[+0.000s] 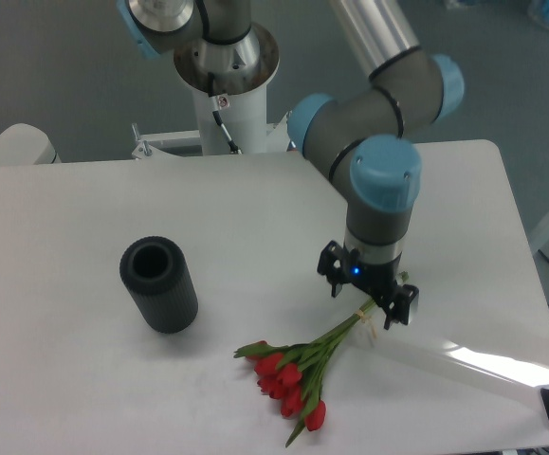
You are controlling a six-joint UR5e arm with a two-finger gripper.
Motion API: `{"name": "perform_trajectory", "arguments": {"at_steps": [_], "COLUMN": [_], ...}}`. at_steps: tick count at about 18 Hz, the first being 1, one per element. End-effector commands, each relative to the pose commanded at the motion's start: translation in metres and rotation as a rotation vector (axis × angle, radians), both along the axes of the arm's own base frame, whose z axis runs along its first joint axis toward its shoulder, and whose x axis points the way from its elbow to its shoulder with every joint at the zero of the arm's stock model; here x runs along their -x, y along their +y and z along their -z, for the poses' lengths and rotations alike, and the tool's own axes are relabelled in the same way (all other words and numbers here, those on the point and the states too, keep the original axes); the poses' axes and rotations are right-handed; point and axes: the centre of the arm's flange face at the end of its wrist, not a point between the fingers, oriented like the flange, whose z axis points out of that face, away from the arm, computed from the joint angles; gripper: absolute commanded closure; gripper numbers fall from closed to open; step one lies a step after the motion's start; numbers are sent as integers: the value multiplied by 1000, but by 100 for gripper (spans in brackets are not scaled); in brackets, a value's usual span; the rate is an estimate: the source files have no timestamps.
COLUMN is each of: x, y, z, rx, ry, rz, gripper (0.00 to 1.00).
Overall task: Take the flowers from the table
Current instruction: 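Move the open gripper toward the tied stems of the red tulips, then lower the gripper around the tulip stems near the string tie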
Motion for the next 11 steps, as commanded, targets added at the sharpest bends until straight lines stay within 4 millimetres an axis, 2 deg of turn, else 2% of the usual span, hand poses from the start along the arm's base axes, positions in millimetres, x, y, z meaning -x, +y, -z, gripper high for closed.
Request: {"name": "perform_trajectory", "arguments": {"at_steps": [2, 7, 11], "x": [-6, -10, -23], "y": [11, 9, 15], "z": [15, 29, 39], "rx": [4, 9, 20], "ry": [-5, -24, -33], "rz": [14, -13, 6], "gripper": [0, 0, 0]}}
